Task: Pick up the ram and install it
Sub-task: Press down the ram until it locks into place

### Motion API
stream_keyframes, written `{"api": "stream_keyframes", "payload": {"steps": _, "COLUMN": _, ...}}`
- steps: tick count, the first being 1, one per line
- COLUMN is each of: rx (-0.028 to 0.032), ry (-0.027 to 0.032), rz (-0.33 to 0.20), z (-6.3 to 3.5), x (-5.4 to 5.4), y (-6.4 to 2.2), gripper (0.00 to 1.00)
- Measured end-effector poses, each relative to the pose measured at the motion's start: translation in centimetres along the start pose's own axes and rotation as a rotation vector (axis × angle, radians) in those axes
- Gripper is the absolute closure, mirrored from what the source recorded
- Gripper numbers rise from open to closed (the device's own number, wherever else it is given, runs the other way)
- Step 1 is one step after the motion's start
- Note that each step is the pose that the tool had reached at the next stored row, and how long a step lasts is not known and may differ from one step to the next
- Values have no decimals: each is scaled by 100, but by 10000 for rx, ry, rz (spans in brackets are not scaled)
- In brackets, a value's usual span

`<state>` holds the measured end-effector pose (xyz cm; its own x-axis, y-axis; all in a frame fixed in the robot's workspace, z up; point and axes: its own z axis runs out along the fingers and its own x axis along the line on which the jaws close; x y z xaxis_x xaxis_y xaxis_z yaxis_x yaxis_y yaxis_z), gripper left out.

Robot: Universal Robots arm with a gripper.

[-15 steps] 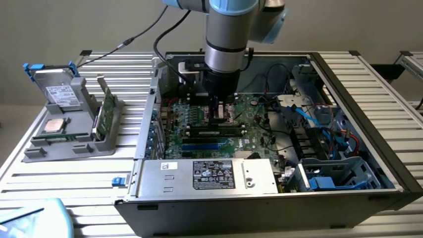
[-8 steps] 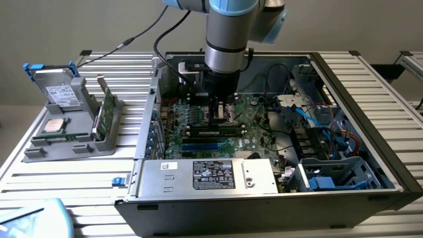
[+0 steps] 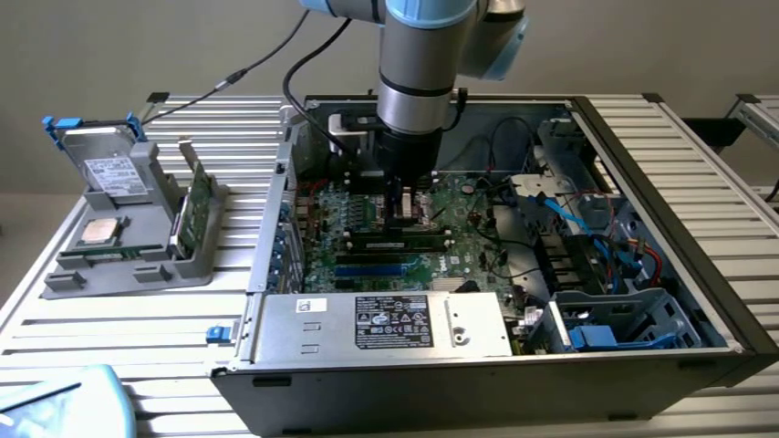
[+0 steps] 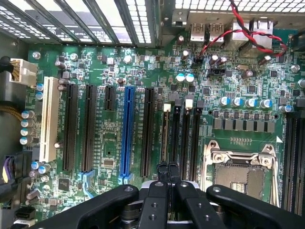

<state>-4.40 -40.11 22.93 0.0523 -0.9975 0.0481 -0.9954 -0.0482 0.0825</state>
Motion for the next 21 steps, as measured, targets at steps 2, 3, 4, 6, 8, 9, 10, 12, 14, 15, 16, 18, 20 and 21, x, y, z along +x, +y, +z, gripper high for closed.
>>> {"api": "stream_keyframes", "payload": {"steps": 2, "rx": -32, "ry": 6, "rz": -2, "z": -32, "x": 6, "y": 3, "gripper": 89}}
{"api": "stream_keyframes", "payload": {"steps": 3, "rx": -44, "ry": 6, "rz": -2, "z": -43, "x": 11, "y": 4, "gripper": 89}}
{"api": "stream_keyframes", "payload": {"steps": 4, "rx": -55, "ry": 2, "rz": -2, "z": -51, "x": 18, "y": 4, "gripper": 89}}
{"api": "stream_keyframes", "payload": {"steps": 6, "rx": -65, "ry": -11, "rz": -4, "z": -68, "x": 42, "y": -5, "gripper": 89}}
{"api": "stream_keyframes", "payload": {"steps": 8, "rx": -69, "ry": -35, "rz": -8, "z": -86, "x": 70, "y": -19, "gripper": 89}}
{"api": "stream_keyframes", "payload": {"steps": 9, "rx": -71, "ry": -46, "rz": -10, "z": -96, "x": 84, "y": -27, "gripper": 89}}
{"api": "stream_keyframes", "payload": {"steps": 10, "rx": -71, "ry": -57, "rz": -12, "z": -106, "x": 97, "y": -38, "gripper": 89}}
{"api": "stream_keyframes", "payload": {"steps": 12, "rx": -72, "ry": -78, "rz": -18, "z": -123, "x": 123, "y": -66, "gripper": 89}}
{"api": "stream_keyframes", "payload": {"steps": 14, "rx": -73, "ry": -94, "rz": -22, "z": -139, "x": 142, "y": -107, "gripper": 89}}
{"api": "stream_keyframes", "payload": {"steps": 15, "rx": -72, "ry": -101, "rz": -22, "z": -146, "x": 149, "y": -130, "gripper": 89}}
{"api": "stream_keyframes", "payload": {"steps": 16, "rx": -71, "ry": -107, "rz": -23, "z": -151, "x": 154, "y": -157, "gripper": 89}}
{"api": "stream_keyframes", "payload": {"steps": 18, "rx": -71, "ry": -108, "rz": -24, "z": -154, "x": 156, "y": -195, "gripper": 89}}
{"api": "stream_keyframes", "payload": {"steps": 20, "rx": -72, "ry": -107, "rz": -21, "z": -156, "x": 149, "y": -203, "gripper": 89}}
{"api": "stream_keyframes", "payload": {"steps": 21, "rx": -71, "ry": -107, "rz": -21, "z": -156, "x": 150, "y": -204, "gripper": 89}}
